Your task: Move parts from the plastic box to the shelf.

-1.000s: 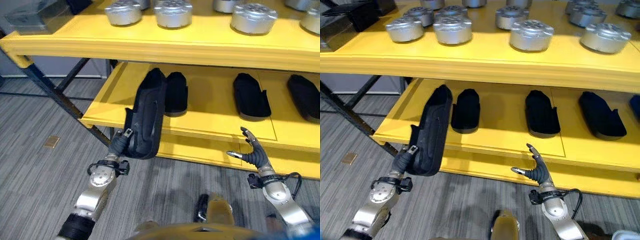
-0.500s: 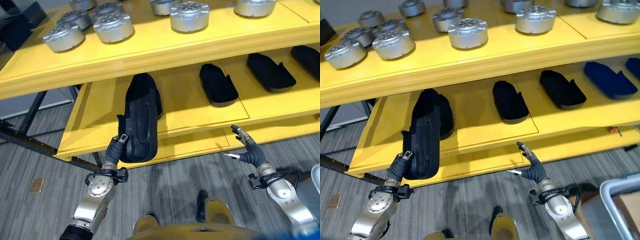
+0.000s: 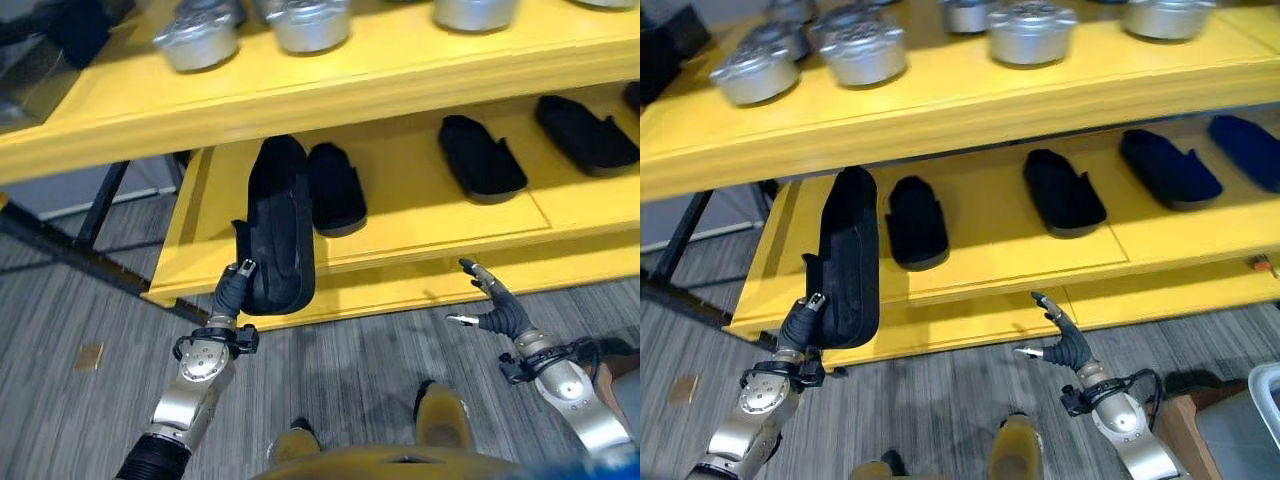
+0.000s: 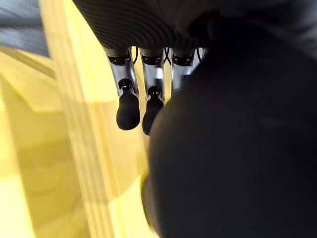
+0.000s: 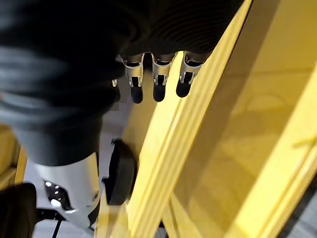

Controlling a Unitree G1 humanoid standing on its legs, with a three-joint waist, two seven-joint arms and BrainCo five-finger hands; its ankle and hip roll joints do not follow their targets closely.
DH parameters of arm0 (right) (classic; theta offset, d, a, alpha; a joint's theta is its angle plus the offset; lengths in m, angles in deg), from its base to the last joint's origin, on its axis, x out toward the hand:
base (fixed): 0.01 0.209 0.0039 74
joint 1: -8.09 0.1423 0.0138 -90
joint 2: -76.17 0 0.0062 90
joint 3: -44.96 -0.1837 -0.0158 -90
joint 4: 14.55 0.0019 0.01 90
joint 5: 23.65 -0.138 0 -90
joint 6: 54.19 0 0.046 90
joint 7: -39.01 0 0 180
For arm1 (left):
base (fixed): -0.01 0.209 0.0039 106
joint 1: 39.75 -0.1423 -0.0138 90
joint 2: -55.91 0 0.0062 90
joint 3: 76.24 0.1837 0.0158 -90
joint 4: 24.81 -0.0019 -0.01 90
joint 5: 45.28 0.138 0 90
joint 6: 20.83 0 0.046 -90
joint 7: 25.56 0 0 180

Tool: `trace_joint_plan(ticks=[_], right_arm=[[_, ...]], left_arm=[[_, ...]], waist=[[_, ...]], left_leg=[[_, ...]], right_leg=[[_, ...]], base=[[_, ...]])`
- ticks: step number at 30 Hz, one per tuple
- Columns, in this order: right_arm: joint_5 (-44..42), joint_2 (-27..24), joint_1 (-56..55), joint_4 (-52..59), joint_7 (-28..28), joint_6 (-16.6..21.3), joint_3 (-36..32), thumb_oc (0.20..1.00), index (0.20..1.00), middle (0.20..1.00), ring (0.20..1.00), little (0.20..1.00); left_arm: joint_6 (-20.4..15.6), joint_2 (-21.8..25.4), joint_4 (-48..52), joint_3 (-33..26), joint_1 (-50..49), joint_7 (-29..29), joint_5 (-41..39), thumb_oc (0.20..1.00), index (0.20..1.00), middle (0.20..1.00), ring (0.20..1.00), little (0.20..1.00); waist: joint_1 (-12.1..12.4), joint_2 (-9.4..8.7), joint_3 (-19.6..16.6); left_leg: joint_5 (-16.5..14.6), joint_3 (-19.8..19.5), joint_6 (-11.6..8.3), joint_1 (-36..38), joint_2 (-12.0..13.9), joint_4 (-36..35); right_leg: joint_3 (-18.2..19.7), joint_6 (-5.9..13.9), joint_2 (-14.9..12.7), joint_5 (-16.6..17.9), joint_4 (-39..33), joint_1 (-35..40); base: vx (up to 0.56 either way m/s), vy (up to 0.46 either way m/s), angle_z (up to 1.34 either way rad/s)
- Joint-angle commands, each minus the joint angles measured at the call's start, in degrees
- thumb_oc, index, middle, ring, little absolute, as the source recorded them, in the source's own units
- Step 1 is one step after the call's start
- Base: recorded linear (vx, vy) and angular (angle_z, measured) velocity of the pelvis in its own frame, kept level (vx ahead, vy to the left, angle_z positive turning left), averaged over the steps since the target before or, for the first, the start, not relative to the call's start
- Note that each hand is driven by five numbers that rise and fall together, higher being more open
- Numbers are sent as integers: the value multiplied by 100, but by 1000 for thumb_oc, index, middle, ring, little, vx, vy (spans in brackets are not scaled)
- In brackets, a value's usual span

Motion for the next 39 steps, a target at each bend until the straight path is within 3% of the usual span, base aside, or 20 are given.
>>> trace_joint_plan(ticks=[1, 7, 11, 15, 20, 22, 23, 24, 26, 27, 28, 30, 33, 37, 39], right_arm=[[79, 126, 223, 196, 297, 379, -71, 1000, 1000, 1000, 1000, 1000], [146, 161, 228, 255, 207, 413, -200, 1000, 1000, 1000, 1000, 1000], [214, 136, 300, 350, 138, 451, -225, 1000, 1000, 1000, 1000, 1000], [228, 161, 551, 375, 218, 273, -114, 1000, 1000, 1000, 1000, 1000], [321, 204, 865, 395, 125, 101, 13, 1000, 1000, 1000, 1000, 1000], [313, 197, 1042, 433, 145, -23, 106, 1000, 1000, 1000, 1000, 1000], [318, 192, 1070, 440, 153, -41, 119, 1000, 1000, 1000, 1000, 1000], [350, 174, 1108, 474, 121, -46, 146, 1000, 1000, 1000, 1000, 1000], [392, 135, 920, 610, 130, 35, 126, 1000, 1000, 1000, 1000, 1000], [415, 140, 854, 627, 163, 60, 117, 1000, 1000, 1000, 1000, 1000], [515, 160, 607, 661, 390, 109, 38, 1000, 1000, 1000, 1000, 1000], [543, 229, 413, 542, 414, 255, -95, 1000, 1000, 1000, 1000, 1000], [753, 260, 461, 378, 527, 425, -148, 1000, 1000, 1000, 1000, 1000], [998, 242, 589, 287, 730, 484, -82, 1000, 1000, 1000, 1000, 1000], [1161, 211, 668, 268, 861, 480, -7, 1000, 1000, 1000, 1000, 1000]], left_arm=[[-641, 221, 529, -528, 64, 302, 267, 200, 200, 200, 200, 200], [-587, 313, 645, -652, -147, 359, 294, 200, 200, 200, 200, 200], [-514, 329, 578, -708, -94, 322, 300, 200, 200, 200, 200, 200], [-529, 338, 451, -744, 49, 496, 438, 200, 200, 200, 200, 200], [-408, 293, 486, -758, 152, 629, 545, 200, 200, 200, 200, 200], [-307, 228, 604, -789, 159, 678, 589, 200, 200, 200, 200, 200], [-283, 223, 631, -794, 153, 676, 585, 200, 200, 200, 200, 200], [-174, 202, 663, -775, 189, 598, 543, 200, 200, 200, 200, 200], [-53, 203, 580, -713, 291, 494, 408, 200, 200, 200, 200, 200], [-47, 198, 563, -682, 298, 476, 389, 200, 200, 200, 200, 200], [-57, 175, 531, -575, 282, 423, 391, 200, 200, 200, 200, 200], [-149, 147, 484, -479, 172, 420, 401, 200, 200, 200, 200, 200], [-285, 123, 397, -414, 105, 470, 453, 200, 200, 200, 200, 200], [-232, 143, 372, -352, 189, 423, 417, 200, 200, 200, 200, 200], [-185, 136, 360, -329, 200, 438, 356, 200, 200, 200, 200, 200]], waist=[[52, -234, -108], [207, -365, -138], [286, -461, -150], [440, -522, -178], [775, -576, -194], [969, -582, -165], [988, -580, -157], [967, -578, -146], [716, -652, -105], [663, -667, -110], [450, -707, -131], [294, -698, -182], [313, -631, -242], [307, -582, -287], [313, -554, -362]], left_leg=[[209, -77, 33, -54, 74, 91], [70, -176, 204, -10, -175, -4], [-158, -131, 295, 34, -308, 86], [-254, 101, 410, 20, -396, 171], [-356, 472, 525, 184, -618, -40], [-401, 812, 537, 382, -697, -228], [-395, 859, 538, 414, -705, -265], [-397, 922, 560, 455, -777, -340], [-478, 680, 677, 435, -968, -307], [-492, 607, 694, 436, -999, -301], [-535, 303, 760, 445, -1117, -315], [-519, 166, 753, 450, -1120, -330], [-362, 256, 610, 484, -1038, -425], [-373, 256, 595, 459, -1008, -377], [-405, 302, 563, 431, -965, -276]], right_leg=[[-204, 147, 236, 284, -1218, 1233], [-146, 396, 109, 589, -1588, 1373], [-188, 575, -50, 613, -1584, 1446], [-528, 656, -203, 724, -1458, 1436], [-1585, 829, -495, 1449, -1368, 1285], [-2444, 913, -739, 1884, -1471, 1171], [-2534, 916, -756, 1919, -1483, 1162], [-2637, 891, -593, 1826, -1542, 1160], [-2002, 844, -92, 1670, -1611, 999], [-1827, 835, -2, 1660, -1644, 961], [-1113, 866, 249, 1710, -1737, 774], [-607, 865, 417, 1647, -1747, 694], [-681, 806, 516, 1515, -1868, 882], [-651, 718, 548, 1370, -1834, 959], [-683, 510, 687, 1044, -1892, 1142]], base=[[-44, 156, 7], [-7, 159, 2], [-8, 200, -1], [-58, 257, -9], [-62, 228, -46], [-64, 181, -88], [-51, 132, -86], [6, 110, -69], [67, 51, -46], [132, -37, -1], [114, -35, 26], [158, -83, 48], [103, -104, 24], [84, -108, -3], [133, -144, 11]])
